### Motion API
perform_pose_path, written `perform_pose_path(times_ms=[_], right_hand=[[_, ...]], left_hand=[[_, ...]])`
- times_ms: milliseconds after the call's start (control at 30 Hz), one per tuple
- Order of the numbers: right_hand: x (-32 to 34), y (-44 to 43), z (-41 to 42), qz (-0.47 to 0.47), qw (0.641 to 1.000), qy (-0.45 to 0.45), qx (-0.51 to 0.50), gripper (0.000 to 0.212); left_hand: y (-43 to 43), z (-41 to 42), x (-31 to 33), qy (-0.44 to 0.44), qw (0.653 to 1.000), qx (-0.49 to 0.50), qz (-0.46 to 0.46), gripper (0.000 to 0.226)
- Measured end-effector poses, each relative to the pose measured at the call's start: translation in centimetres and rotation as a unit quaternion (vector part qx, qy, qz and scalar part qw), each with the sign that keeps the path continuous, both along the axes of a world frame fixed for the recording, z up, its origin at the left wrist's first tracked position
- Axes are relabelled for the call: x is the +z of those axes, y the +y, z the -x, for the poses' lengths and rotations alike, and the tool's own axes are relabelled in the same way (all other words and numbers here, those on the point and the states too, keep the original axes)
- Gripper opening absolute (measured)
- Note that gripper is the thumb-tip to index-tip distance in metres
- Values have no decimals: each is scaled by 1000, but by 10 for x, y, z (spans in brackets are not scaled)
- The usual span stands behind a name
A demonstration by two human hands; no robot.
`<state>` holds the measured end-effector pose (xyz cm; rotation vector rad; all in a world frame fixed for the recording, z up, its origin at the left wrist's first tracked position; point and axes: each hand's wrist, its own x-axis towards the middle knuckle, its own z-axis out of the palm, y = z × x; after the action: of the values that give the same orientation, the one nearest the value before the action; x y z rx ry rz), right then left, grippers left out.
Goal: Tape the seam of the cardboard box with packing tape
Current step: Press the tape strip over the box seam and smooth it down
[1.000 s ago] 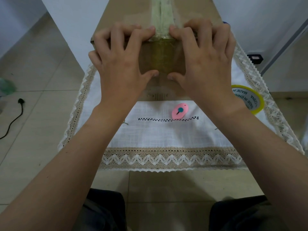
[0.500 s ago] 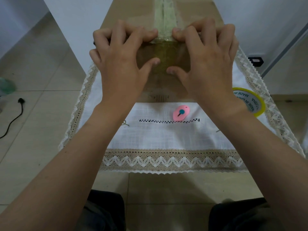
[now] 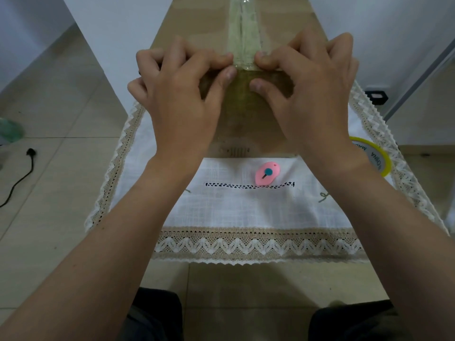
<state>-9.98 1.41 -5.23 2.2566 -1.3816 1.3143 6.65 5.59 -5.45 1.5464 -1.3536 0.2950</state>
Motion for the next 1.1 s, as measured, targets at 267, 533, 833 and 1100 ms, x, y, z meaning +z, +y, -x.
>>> perform_pose_path(times_ms=[267,533,833,1100], right_hand=[[3,-3,-6,1,999,-48,-23,35],[-10,3,0,20,998,55,-33,48],[-24,8,5,14,994,108,-32,83],[-28,9,8,11,986,156,-61,113]], left_hand=[[-1,6,4,10,1000,25,-12,33],[5,-2,-6,-107,993,26,-42,59],[9,-8,-16,-180,980,33,-77,90],[8,-9,-21,-192,975,35,-108,110]])
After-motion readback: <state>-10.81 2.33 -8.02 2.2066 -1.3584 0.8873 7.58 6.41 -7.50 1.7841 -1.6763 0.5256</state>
